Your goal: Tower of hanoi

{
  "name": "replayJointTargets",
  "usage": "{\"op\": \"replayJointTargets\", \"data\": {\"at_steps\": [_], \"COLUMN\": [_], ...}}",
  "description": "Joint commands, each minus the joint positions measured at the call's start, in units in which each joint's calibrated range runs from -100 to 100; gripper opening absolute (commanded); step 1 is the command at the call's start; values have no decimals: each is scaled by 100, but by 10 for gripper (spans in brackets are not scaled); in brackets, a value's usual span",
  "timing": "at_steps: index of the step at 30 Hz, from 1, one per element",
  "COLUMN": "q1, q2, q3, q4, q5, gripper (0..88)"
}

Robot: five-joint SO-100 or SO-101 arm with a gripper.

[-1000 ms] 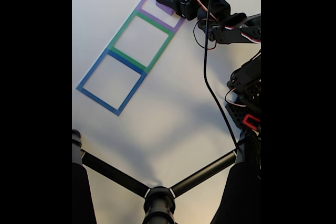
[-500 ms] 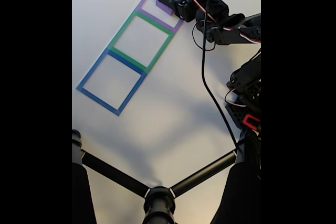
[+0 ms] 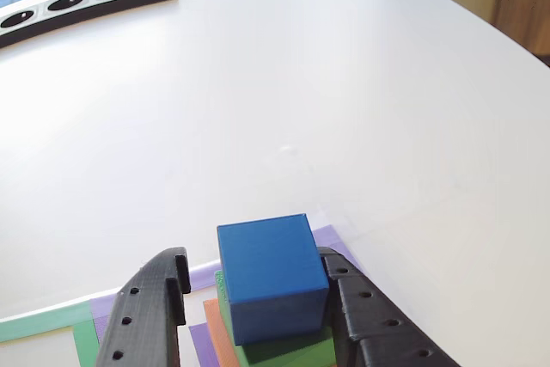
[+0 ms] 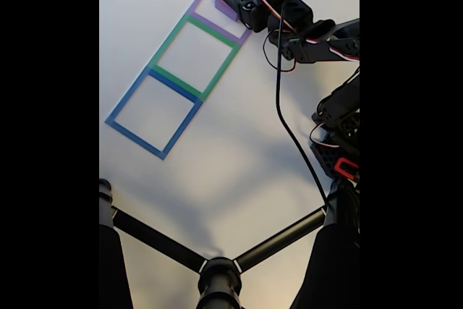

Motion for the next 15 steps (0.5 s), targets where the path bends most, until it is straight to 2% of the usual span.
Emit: {"op": "replayJointTargets", "data": {"at_steps": [1,15], "q1": [-103,-164], "q2": [-259,-339], "q3": [-16,57], "q4": [-198,-198], "q5": [0,0], "gripper": [107,59]}}
